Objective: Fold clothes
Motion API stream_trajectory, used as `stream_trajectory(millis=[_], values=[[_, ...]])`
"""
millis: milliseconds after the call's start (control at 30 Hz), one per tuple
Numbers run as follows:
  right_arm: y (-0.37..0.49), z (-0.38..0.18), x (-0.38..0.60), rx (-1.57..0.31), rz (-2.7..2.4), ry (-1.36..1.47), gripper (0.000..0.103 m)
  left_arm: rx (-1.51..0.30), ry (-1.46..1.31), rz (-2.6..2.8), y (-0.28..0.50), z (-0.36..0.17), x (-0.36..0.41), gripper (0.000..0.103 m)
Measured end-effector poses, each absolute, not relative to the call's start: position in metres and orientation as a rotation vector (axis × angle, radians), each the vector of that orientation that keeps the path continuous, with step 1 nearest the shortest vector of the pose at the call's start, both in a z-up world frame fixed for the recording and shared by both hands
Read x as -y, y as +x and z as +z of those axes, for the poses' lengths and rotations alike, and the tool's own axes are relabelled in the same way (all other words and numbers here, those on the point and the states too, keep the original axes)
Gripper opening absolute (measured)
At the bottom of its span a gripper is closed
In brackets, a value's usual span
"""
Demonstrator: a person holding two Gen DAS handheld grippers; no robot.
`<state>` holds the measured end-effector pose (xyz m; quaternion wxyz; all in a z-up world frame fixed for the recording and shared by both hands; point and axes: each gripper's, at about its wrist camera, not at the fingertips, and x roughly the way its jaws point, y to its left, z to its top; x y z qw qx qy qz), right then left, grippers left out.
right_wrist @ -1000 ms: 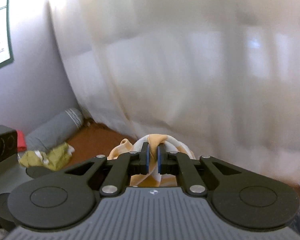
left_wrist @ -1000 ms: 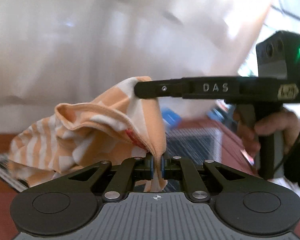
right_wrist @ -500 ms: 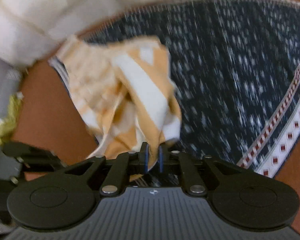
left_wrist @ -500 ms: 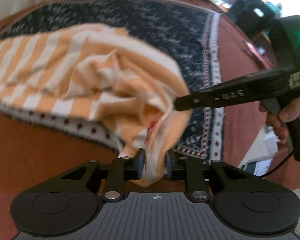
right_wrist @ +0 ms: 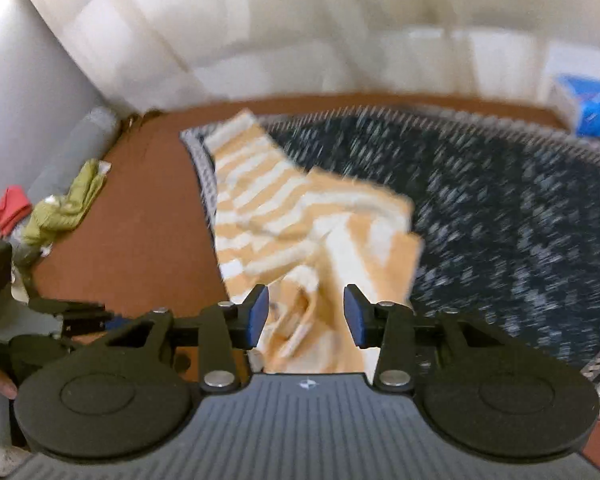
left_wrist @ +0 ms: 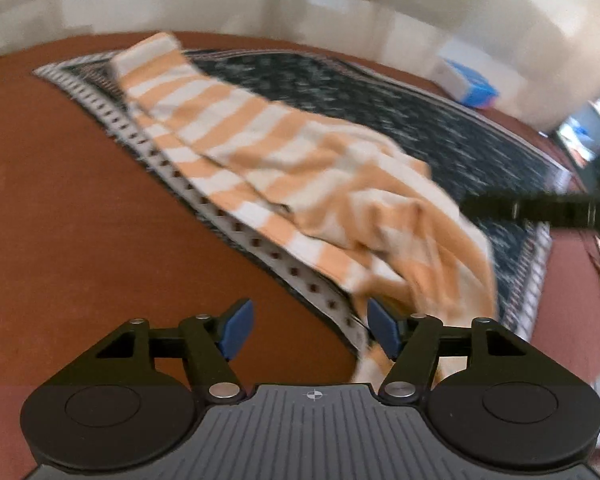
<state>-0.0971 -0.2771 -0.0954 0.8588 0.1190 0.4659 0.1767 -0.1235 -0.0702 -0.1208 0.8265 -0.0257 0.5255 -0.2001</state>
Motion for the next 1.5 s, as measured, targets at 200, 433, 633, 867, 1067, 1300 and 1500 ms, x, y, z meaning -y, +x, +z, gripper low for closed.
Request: stream_trajectory(millis=[200,433,633,867,1067,1300,1500], values=[[-0.088,-0.124,0.250,-1.044,0.376,0.221,0.046,-1.134,-0.133,-0.377,-0.095,-0.145,0.071,0.077],[-0.087,-0.127,0.247,-1.057,0.282,0.227,0.048,-1.174,-0.228,-0.400,-0.065,-0.171,0.071,0.075],[-0.086,-0.131,0.244,-1.072,0.236,0.231,0.048,-1.185,-0.253,-0.445,-0.054,-0.181,0.071,0.020],[-0.071,-0.144,0.228,-1.097,0.226,0.228,0.039,-1.138,-0.257,-0.476,-0.054,-0.171,0.065,0.000],[-0.078,-0.107,0.253,-0.975,0.204,0.326,0.007,-1.075,-0.262,-0.440,-0.059,-0.146,0.035,0.000],[-0.142,-0.010,0.320,-0.640,0.027,0.396,0.005,-0.969,-0.271,-0.337,-0.066,-0.112,-0.010,0.000],[-0.200,0.008,0.360,-0.566,-0.184,0.430,0.005,-0.934,-0.291,-0.325,-0.061,-0.098,-0.033,0.000]])
